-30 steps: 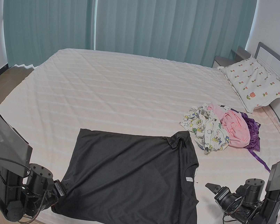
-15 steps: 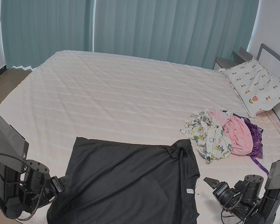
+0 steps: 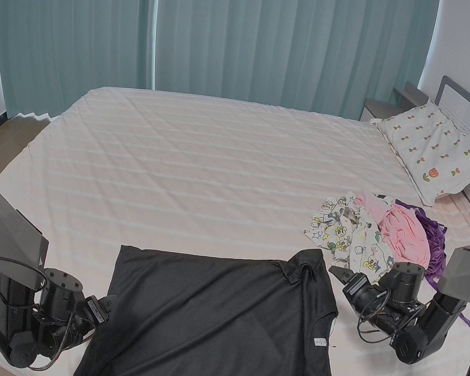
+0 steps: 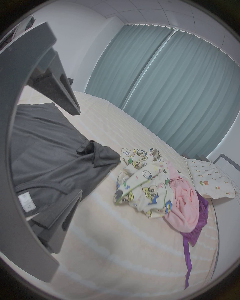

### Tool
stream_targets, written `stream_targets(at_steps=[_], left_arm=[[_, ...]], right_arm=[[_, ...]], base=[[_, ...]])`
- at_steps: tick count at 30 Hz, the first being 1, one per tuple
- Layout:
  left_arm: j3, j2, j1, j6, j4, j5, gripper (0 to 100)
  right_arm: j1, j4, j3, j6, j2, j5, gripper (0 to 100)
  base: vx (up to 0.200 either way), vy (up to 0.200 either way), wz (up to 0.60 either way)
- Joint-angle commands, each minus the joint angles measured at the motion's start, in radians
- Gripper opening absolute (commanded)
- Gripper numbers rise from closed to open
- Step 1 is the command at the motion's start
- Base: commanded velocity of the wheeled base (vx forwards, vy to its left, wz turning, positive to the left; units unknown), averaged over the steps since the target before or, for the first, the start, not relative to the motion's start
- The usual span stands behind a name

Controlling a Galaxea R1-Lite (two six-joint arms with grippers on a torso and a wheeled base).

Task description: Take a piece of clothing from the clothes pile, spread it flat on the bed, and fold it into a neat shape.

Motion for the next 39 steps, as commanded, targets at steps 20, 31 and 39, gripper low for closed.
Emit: stream_targets(at_steps=[20, 31, 39], left_arm=[[-0.003, 0.082, 0.000, -0.082, -0.070, 0.000, 100], [-0.003, 0.080, 0.000, -0.085, -0.070, 0.000, 100], [-0.001, 0.080, 0.000, -0.103, -0.070, 0.001, 100]], right_arm=[[0.078, 0.453, -0.650, 0.057, 0.268, -0.023, 0], [0.055, 0.532, -0.815, 0.038, 0.278, -0.066, 0], [0.041, 0.538, -0.866, 0.018, 0.269, -0.079, 0]], base=[[0.000, 0.000, 0.00], [0.000, 0.000, 0.00], [0.000, 0.000, 0.00]])
